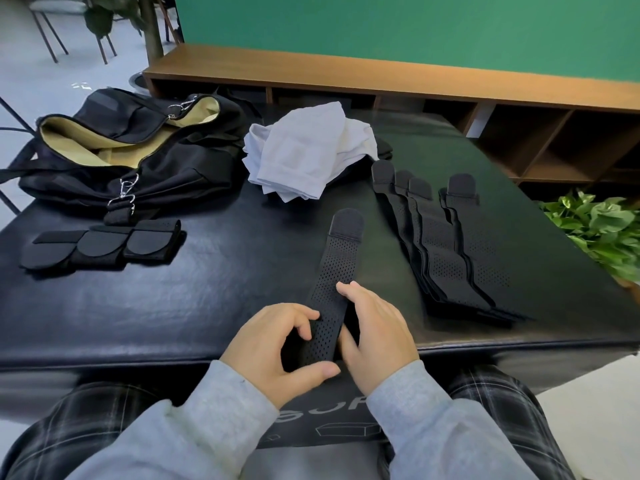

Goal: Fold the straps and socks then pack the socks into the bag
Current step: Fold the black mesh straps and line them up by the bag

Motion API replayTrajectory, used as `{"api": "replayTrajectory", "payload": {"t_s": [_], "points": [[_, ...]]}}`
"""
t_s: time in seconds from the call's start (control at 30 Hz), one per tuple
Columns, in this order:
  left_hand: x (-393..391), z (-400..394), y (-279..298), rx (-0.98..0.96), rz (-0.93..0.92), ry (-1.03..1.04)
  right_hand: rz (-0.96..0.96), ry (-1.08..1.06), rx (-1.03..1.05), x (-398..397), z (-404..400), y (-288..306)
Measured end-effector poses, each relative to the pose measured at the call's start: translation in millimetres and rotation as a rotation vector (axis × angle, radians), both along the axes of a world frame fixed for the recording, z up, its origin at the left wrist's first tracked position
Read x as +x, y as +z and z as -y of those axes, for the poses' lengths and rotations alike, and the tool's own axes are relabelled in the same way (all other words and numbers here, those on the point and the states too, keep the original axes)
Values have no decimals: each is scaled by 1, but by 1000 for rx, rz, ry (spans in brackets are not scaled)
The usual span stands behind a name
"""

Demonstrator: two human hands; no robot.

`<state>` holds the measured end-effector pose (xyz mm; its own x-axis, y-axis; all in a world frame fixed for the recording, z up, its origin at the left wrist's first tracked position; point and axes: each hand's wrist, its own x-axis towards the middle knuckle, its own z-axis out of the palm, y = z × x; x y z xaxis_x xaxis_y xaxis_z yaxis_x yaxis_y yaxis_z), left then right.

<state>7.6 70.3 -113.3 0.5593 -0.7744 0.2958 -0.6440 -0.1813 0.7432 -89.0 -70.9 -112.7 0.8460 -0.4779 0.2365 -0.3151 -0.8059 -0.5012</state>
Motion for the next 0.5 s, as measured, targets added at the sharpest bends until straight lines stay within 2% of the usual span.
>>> {"api": "replayTrajectory", "payload": {"t_s": [0.2,0.37,0.5], "points": [[2,4,-5,25,213,-5,32,-14,-8,3,-1,-6],[6,-1,5,-141,190,-6,63,-49,-21,4,-1,-5],[6,-5,16,-311,152,46,-49,-68,-55,5,6,-2]]}}
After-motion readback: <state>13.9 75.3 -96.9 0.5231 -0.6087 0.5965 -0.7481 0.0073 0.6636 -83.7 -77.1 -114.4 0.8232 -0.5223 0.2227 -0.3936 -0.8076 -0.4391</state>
